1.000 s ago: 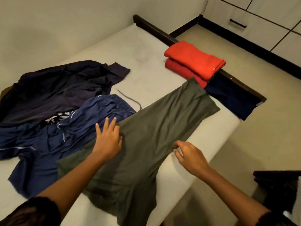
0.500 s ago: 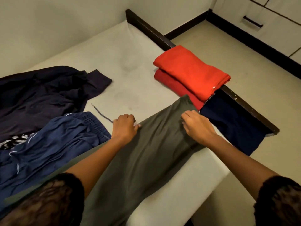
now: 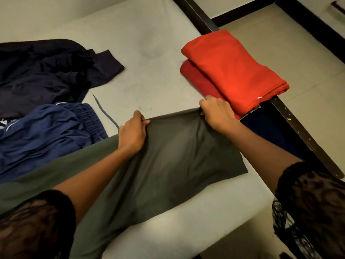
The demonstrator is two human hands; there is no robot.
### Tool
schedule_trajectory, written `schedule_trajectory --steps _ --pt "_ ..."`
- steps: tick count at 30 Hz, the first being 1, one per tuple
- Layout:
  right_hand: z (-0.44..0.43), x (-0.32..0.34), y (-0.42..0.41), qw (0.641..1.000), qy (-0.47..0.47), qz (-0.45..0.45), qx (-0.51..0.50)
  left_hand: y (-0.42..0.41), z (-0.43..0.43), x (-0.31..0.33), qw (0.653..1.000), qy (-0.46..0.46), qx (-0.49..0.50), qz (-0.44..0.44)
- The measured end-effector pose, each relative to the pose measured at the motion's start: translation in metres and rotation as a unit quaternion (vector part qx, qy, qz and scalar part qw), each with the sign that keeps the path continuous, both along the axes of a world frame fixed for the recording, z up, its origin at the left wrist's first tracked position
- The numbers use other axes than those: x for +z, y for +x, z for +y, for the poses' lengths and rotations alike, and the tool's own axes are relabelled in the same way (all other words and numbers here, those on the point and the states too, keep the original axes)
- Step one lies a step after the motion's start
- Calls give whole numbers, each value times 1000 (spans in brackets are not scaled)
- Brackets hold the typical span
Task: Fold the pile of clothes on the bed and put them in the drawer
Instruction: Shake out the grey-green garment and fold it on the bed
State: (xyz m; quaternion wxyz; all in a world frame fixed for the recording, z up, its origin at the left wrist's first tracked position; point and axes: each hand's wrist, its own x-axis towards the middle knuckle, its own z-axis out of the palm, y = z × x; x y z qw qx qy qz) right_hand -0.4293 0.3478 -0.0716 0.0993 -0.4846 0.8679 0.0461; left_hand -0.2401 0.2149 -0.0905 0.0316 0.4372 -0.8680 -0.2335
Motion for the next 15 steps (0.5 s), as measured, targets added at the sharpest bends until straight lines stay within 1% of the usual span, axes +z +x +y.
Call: schedule_trajectory --steps 2,4,6,7,9,11,12,14,15 --pt "-7 5 -5 999 -24 13 -16 -8 0 0 999 3 36 7" --pt "-11 4 -6 999 -35 7 -36 -13 -1 -4 998 5 59 -7" --pt "-7 -2 2 999 -42 3 -35 -11 1 -8 998 -28 43 -29" --pt "-1 -9 9 998 -62 21 -13 -7 3 -11 998 -58 16 -32" --pt "12 -24 29 992 -108 56 20 3 14 -15 991 -110 -73 -17" --pt "29 -39 53 991 -128 17 21 18 36 -22 978 -125 -169 -9" --pt "40 -48 64 992 -122 -7 25 26 46 -28 971 -121 -206 -16" --pt "64 -63 77 994 -105 -15 32 44 62 -41 961 -115 -248 -50" --pt "76 -70 80 995 -94 -11 28 54 66 -49 958 -116 -252 -70"
